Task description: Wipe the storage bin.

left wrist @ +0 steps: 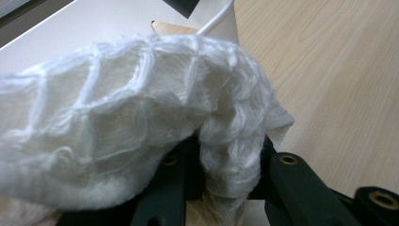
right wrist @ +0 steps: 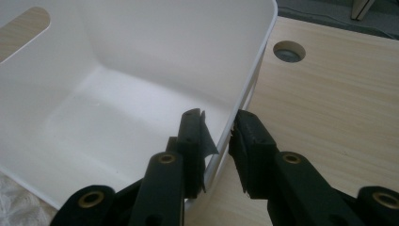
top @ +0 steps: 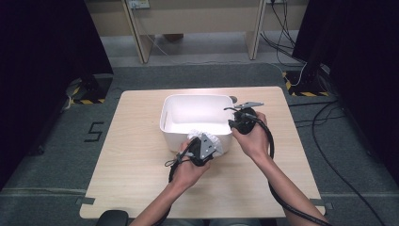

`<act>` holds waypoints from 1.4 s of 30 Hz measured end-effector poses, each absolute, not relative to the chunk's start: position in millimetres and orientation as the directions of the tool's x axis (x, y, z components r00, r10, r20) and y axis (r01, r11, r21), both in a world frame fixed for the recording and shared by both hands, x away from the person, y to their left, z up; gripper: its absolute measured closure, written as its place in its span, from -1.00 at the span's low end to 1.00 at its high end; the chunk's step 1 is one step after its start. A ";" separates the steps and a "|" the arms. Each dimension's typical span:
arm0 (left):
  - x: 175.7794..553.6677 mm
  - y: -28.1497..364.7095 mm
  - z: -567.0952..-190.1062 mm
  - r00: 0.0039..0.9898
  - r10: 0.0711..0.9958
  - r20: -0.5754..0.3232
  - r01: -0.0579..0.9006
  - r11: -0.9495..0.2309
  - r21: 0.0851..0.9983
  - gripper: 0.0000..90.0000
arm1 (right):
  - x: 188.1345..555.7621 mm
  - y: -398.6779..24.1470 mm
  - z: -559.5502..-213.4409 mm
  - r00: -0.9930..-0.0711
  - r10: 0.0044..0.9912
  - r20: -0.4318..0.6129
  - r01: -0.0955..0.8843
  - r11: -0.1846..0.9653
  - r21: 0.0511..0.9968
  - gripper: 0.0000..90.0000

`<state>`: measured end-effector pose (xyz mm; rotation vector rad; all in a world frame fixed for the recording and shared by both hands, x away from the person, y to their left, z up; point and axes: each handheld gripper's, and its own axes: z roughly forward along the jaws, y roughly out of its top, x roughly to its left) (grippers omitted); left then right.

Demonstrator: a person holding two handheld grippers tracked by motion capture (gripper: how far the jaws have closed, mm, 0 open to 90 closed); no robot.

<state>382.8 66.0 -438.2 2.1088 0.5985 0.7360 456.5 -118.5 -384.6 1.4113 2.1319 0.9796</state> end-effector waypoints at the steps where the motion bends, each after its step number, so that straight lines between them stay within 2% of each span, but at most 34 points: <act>1: 383.0 66.0 -438.3 0.719 0.629 0.296 0.161 -0.565 0.809 0.65 | 456.4 -118.5 -384.6 -0.409 0.911 0.048 0.630 0.244 0.737 0.64; 16: 385.2 60.6 -448.1 0.726 0.621 0.294 0.170 -0.576 0.799 0.65 | 456.5 -118.7 -384.6 -0.409 0.911 0.048 0.631 0.244 0.736 0.64; 42: 391.4 52.2 -488.7 0.744 0.600 0.295 0.210 -0.629 0.749 0.65 | 456.4 -118.3 -384.6 -0.411 0.910 0.049 0.631 0.245 0.736 0.64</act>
